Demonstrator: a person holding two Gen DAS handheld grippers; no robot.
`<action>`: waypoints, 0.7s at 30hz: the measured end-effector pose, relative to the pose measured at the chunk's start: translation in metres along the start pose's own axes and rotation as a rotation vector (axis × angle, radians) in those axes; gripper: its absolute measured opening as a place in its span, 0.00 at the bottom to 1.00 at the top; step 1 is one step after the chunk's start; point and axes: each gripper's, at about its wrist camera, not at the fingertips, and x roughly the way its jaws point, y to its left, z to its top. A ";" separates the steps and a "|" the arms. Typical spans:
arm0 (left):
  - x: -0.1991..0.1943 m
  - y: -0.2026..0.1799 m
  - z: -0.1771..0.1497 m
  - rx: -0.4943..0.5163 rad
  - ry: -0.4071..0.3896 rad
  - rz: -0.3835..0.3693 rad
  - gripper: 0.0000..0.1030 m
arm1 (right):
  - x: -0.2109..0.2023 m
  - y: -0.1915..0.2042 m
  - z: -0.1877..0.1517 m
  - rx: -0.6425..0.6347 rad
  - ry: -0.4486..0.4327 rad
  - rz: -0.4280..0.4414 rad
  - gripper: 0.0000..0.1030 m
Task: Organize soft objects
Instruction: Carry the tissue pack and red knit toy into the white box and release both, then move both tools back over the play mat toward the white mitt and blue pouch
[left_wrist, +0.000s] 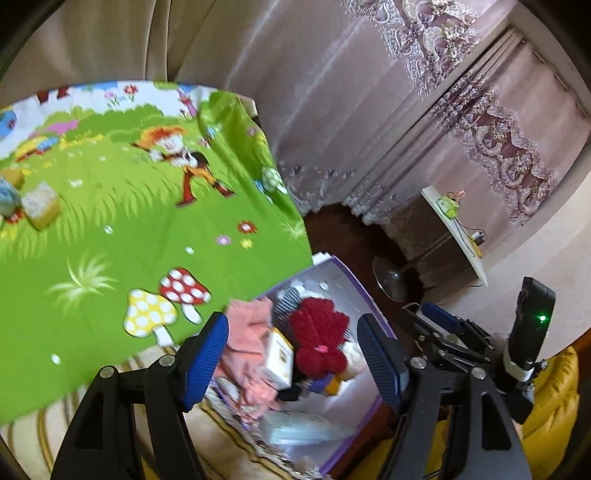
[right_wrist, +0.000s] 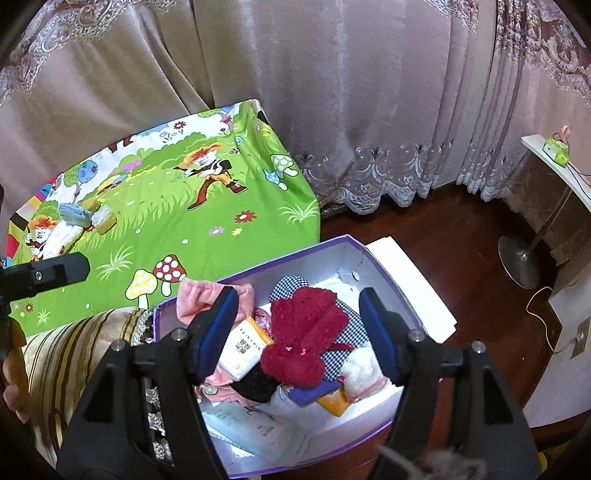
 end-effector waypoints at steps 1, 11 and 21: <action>-0.003 0.002 0.001 0.015 -0.013 0.014 0.71 | 0.001 0.001 0.001 -0.002 0.000 0.001 0.70; -0.022 0.036 0.005 0.069 -0.058 0.128 0.71 | 0.010 0.029 0.008 -0.040 0.016 0.039 0.71; -0.059 0.104 0.017 -0.015 -0.113 0.175 0.71 | 0.023 0.074 0.026 -0.098 0.011 0.102 0.71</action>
